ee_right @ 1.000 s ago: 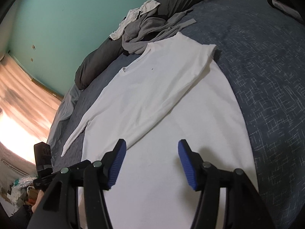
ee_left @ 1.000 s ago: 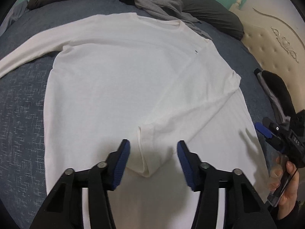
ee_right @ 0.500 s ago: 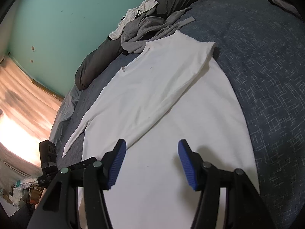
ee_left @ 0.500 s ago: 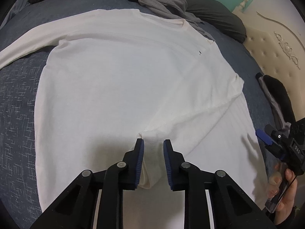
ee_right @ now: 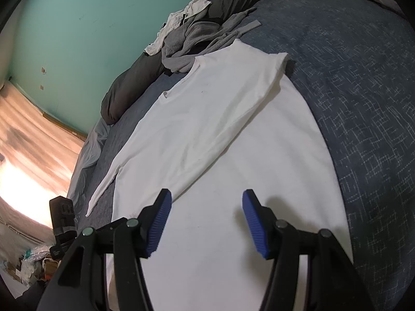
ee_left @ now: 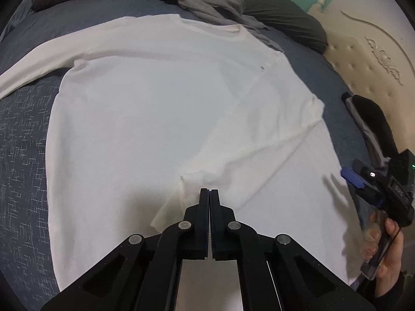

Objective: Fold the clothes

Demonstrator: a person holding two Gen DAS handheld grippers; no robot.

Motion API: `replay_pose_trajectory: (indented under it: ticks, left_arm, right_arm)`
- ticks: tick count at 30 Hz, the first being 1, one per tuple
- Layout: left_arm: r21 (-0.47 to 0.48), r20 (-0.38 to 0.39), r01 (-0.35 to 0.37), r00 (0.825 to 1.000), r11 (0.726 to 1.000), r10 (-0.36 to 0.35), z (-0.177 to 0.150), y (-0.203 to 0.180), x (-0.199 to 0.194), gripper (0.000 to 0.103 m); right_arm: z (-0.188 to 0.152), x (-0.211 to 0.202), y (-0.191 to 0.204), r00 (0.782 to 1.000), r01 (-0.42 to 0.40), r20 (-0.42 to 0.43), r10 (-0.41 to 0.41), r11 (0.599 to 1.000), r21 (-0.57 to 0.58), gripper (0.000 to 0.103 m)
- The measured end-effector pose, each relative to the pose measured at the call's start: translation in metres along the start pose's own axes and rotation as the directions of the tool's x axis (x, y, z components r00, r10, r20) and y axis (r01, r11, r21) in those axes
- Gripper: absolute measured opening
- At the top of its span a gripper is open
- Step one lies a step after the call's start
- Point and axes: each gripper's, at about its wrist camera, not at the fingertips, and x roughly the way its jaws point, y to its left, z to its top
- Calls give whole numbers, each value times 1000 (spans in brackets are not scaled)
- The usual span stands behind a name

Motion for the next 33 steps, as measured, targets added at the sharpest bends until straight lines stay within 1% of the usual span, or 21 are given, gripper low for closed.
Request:
replay_pose_trajectory:
  ticks: [3, 5, 7, 9, 10, 14, 17, 19, 20, 21, 27, 33]
  left_arm:
    - [18, 3, -16, 1000, 1000, 16, -1, 0, -4, 0]
    - [8, 12, -55, 998, 998, 55, 0, 5, -5, 0]
    - [-20, -8, -62, 998, 998, 62, 5, 10, 1, 2]
    - [-27, -21, -77, 997, 997, 76, 8, 13, 7, 18]
    - [-28, -27, -86, 996, 996, 85, 9, 14, 10, 19]
    - [-30, -38, -73, 997, 997, 72, 8, 15, 17, 19]
    - [-19, -30, -69, 997, 997, 68, 5, 15, 16, 18]
    - [-4, -22, -65, 998, 998, 65, 4, 14, 14, 12]
    - [6, -19, -66, 998, 998, 67, 5, 13, 13, 5]
    - [17, -17, -69, 997, 997, 70, 6, 11, 12, 3]
    - [52, -10, -45, 999, 998, 46, 9, 2, 3, 2]
    - [128, -50, 23, 999, 992, -16, -7, -24, -4, 2]
  right_arm:
    - [0, 1, 0, 1000, -1, -1, 1, 1000, 1, 58]
    - [-1, 1, 0, 1000, -2, -3, 2, 1000, 3, 58]
    - [-1, 0, -1, 1000, -3, -2, 3, 1000, 3, 58]
    - [0, 0, -1, 1000, -4, -1, 4, 1000, 5, 58]
    - [0, 1, -2, 1000, -5, -1, 5, 1000, 8, 58]
    - [1, 0, -3, 1000, -7, 0, 7, 1000, 13, 58]
    - [2, 0, -3, 1000, -8, 0, 8, 1000, 16, 58]
    - [1, 0, -4, 1000, -7, -1, 7, 1000, 20, 58]
    - [1, 0, -5, 1000, -7, -2, 7, 1000, 22, 58]
    - [2, 0, -5, 1000, -7, -3, 7, 1000, 24, 58]
    - [0, 2, -7, 1000, -11, -11, 11, 999, 34, 58]
    - [1, 0, -9, 1000, -11, -7, 11, 999, 40, 58]
